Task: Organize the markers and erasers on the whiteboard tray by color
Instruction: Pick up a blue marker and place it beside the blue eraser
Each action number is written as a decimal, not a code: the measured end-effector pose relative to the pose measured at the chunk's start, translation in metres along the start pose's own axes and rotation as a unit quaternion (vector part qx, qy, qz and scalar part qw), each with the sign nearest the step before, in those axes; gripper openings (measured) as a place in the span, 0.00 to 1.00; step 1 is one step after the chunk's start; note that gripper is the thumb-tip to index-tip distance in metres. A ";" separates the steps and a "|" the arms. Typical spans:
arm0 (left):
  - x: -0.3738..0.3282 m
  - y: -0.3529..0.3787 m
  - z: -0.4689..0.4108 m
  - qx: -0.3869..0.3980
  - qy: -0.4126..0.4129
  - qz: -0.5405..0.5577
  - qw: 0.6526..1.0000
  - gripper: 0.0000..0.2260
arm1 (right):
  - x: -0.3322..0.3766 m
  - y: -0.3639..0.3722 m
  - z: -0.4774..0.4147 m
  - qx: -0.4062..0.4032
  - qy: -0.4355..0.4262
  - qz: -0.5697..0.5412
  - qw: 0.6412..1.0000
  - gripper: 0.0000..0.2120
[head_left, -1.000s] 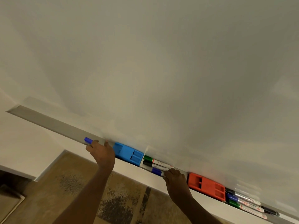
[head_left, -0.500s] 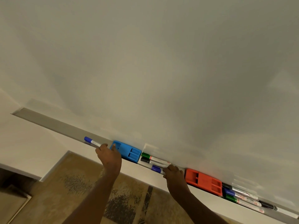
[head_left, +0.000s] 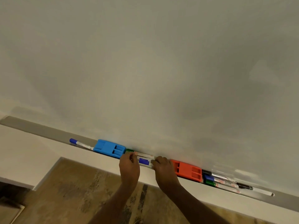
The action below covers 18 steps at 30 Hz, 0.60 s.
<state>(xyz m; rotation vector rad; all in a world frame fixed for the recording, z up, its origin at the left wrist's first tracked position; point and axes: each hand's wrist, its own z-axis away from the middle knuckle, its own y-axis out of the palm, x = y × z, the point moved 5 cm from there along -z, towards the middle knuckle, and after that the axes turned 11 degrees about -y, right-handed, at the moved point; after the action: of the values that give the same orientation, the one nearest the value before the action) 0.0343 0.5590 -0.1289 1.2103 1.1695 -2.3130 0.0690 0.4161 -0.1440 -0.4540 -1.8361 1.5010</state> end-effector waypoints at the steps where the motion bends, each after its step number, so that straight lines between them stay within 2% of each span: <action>1: -0.001 0.007 0.011 0.008 0.005 0.002 1.000 0.11 | -0.001 -0.005 0.004 -0.010 -0.002 0.002 1.000 0.18; 4: -0.005 0.026 0.039 0.025 0.026 0.012 0.999 0.11 | -0.010 -0.020 0.019 -0.039 0.005 0.002 0.999 0.19; 11: -0.015 0.064 0.084 0.078 0.002 0.065 0.995 0.08 | -0.044 -0.056 0.065 -0.088 0.035 -0.002 0.996 0.20; 18: -0.030 0.112 0.135 0.137 0.039 0.025 0.989 0.07 | -0.091 -0.088 0.126 -0.127 0.071 0.028 0.989 0.19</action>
<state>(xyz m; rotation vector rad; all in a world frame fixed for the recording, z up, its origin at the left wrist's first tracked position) 0.0406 0.3809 -0.1213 1.4172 0.8525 -2.4682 0.0559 0.2447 -0.0971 -0.7222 -1.9204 1.2402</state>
